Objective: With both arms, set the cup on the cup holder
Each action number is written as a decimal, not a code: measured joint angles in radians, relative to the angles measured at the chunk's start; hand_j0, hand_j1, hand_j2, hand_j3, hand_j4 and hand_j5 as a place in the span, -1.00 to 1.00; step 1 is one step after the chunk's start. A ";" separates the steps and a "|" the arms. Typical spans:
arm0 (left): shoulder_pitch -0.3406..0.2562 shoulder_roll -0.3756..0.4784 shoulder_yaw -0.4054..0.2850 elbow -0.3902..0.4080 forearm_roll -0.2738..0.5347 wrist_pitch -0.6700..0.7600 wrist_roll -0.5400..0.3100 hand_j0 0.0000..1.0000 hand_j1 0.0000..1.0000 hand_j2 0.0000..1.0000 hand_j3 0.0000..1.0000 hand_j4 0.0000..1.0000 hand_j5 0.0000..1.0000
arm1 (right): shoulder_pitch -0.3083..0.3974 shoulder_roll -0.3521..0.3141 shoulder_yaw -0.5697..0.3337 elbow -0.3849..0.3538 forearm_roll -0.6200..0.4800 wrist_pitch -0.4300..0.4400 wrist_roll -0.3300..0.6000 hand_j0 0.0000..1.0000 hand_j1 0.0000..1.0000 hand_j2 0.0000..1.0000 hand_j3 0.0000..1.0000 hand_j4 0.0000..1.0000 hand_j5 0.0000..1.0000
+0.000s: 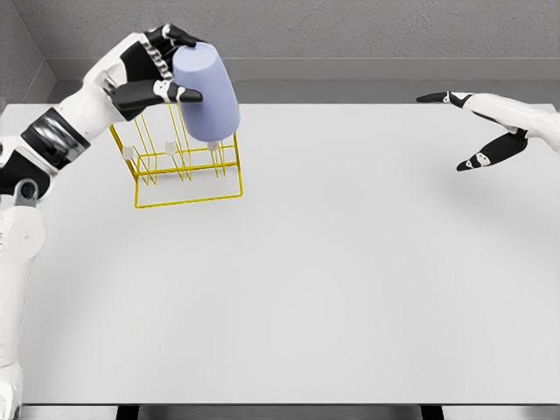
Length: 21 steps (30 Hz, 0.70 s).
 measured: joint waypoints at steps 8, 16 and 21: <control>-0.002 -0.004 -0.001 0.011 -0.008 0.000 0.000 -0.16 -0.16 -0.16 -0.16 -0.16 -0.16 | 0.000 0.000 0.001 -0.001 0.000 0.000 0.000 1.00 1.00 1.00 1.00 1.00 1.00; -0.006 -0.003 0.001 0.040 -0.009 0.000 0.000 -0.16 -0.16 -0.16 -0.16 -0.16 -0.16 | 0.000 0.000 0.002 -0.004 0.000 0.000 0.000 1.00 1.00 1.00 1.00 1.00 1.00; 0.000 -0.004 -0.001 0.053 -0.011 0.000 0.000 -0.16 -0.16 -0.16 -0.16 -0.16 -0.16 | 0.000 0.000 0.003 -0.005 0.000 0.000 0.000 1.00 1.00 1.00 1.00 1.00 1.00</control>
